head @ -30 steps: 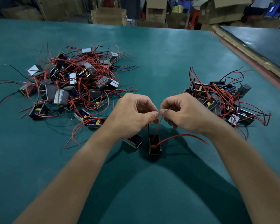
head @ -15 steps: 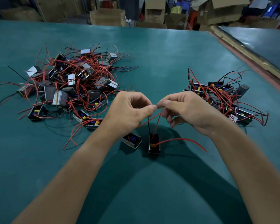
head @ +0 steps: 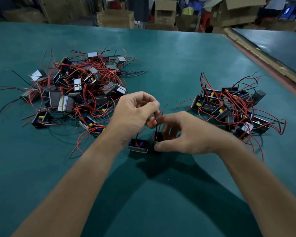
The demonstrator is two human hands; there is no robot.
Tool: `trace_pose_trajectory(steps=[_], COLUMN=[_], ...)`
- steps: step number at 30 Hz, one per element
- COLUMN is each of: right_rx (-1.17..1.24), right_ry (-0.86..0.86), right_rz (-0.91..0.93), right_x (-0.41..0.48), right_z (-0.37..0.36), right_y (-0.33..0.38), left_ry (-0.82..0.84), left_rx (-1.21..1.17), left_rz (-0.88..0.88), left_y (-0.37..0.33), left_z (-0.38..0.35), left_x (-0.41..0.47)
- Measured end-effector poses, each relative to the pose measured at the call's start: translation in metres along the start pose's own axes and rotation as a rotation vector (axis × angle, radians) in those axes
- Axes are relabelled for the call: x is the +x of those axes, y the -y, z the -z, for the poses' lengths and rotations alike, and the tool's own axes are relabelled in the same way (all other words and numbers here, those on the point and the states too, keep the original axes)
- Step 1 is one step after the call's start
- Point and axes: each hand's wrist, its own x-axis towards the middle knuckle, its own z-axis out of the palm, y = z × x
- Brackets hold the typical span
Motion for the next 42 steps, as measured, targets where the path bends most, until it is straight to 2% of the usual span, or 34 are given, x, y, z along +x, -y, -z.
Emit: trace_pose_trajectory(steps=[3, 7, 20, 25, 27, 29, 32, 36, 38, 40, 42], right_rx=[-0.180, -0.242, -0.264, -0.194, -0.204, -0.175, -0.138, -0.120, -0.133, -0.147, -0.187], right_ry=[-0.140, -0.216, -0.260, -0.186, -0.215, -0.318, -0.563, -1.184, -1.400, -1.411, -1.279], right_rz=[0.002, 0.019, 0.100, 0.066, 0.020, -0.039, -0.136, -0.171, -0.214, -0.332, -0.478], right_x=[0.002, 0.008, 0.010, 0.013, 0.012, 0.012, 0.010, 0.005, 0.000, -0.002, 0.000], right_z=[-0.009, -0.022, -0.031, -0.026, -0.021, -0.009, 0.015, 0.040, 0.049, 0.056, 0.060], right_y=[0.002, 0.003, 0.003, -0.001, -0.002, -0.005, -0.016, -0.030, -0.035, -0.045, -0.056], left_ry=[-0.018, -0.037, -0.040, -0.032, -0.078, -0.148, -0.229, -0.194, -0.153, -0.149, -0.173], left_rx=[-0.027, -0.021, 0.024, 0.134, 0.241, 0.323, 0.299, 0.318, 0.406, 0.492, 0.510], left_rz=[-0.026, -0.055, -0.088, -0.157, -0.237, -0.323, -0.378, -0.241, -0.194, -0.197, -0.202], left_y=[0.002, 0.003, -0.001, -0.001, 0.002, 0.004, 0.004, 0.008, 0.013, 0.016, 0.018], left_z=[0.001, 0.001, -0.004, -0.003, -0.003, -0.002, 0.001, 0.002, 0.001, 0.001, 0.004], left_x=[0.000, 0.002, -0.002, -0.002, -0.001, 0.000, 0.000, 0.004, 0.005, 0.005, 0.007])
